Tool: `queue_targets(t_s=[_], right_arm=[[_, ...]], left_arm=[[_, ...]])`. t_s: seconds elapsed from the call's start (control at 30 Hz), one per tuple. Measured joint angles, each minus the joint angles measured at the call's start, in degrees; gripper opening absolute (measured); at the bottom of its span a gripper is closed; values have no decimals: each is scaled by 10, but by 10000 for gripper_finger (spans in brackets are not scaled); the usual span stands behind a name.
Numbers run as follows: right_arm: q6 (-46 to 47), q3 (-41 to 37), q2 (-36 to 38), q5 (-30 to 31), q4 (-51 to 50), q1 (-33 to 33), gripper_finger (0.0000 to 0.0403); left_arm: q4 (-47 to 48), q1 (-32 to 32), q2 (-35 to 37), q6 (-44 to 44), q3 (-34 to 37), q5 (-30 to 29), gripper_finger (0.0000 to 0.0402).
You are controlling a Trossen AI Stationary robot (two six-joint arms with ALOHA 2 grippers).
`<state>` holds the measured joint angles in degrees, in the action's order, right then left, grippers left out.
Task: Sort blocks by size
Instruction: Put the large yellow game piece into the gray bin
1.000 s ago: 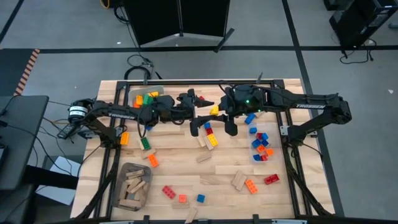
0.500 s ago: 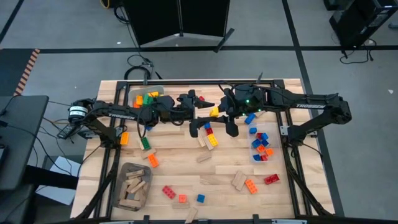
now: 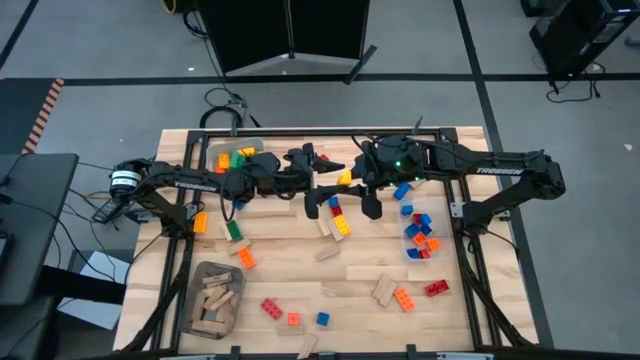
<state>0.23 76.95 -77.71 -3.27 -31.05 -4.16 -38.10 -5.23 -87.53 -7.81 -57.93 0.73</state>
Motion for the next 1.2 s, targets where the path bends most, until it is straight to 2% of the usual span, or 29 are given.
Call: queue_targets(t_s=[0.37,0.63,0.8,1.0,1.1,1.2], right_arm=[[25,0,0,-33,10,0,150],[25,0,0,-37,9,0,150],[31,0,0,-37,5,0,150],[47,0,0,-30,3,-1,152],[48,0,0,-30,3,-1,176],[47,0,0,-30,3,-1,199]], left_arm=[[0,0,-2,-4,0,20,277],[-64,0,-32,-34,0,51,274],[-72,0,-37,-34,0,51,242],[-72,0,-37,-14,0,47,174],[-72,0,-37,-3,0,45,146],[-73,0,-37,1,0,44,146]])
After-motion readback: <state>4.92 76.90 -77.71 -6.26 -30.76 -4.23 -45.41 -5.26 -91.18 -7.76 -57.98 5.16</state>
